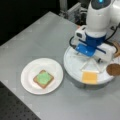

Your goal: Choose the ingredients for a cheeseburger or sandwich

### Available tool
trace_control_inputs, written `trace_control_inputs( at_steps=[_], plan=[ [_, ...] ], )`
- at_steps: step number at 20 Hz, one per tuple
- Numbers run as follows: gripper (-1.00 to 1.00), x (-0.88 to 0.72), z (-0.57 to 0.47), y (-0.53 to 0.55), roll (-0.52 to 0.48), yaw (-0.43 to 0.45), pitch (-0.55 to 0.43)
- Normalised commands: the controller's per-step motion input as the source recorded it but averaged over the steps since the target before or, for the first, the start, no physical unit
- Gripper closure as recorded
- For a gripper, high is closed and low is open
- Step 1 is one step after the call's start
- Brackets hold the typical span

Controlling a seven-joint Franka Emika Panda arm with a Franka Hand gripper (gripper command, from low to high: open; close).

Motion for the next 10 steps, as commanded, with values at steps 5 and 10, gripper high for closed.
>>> trace_control_inputs(
  at_steps=[5,10],
  plan=[
    [-1.00,-0.34,-0.25,0.06,-0.077,0.289,-0.149],
    [-1.00,-0.37,-0.32,0.06,-0.097,0.393,-0.145]
  ],
)
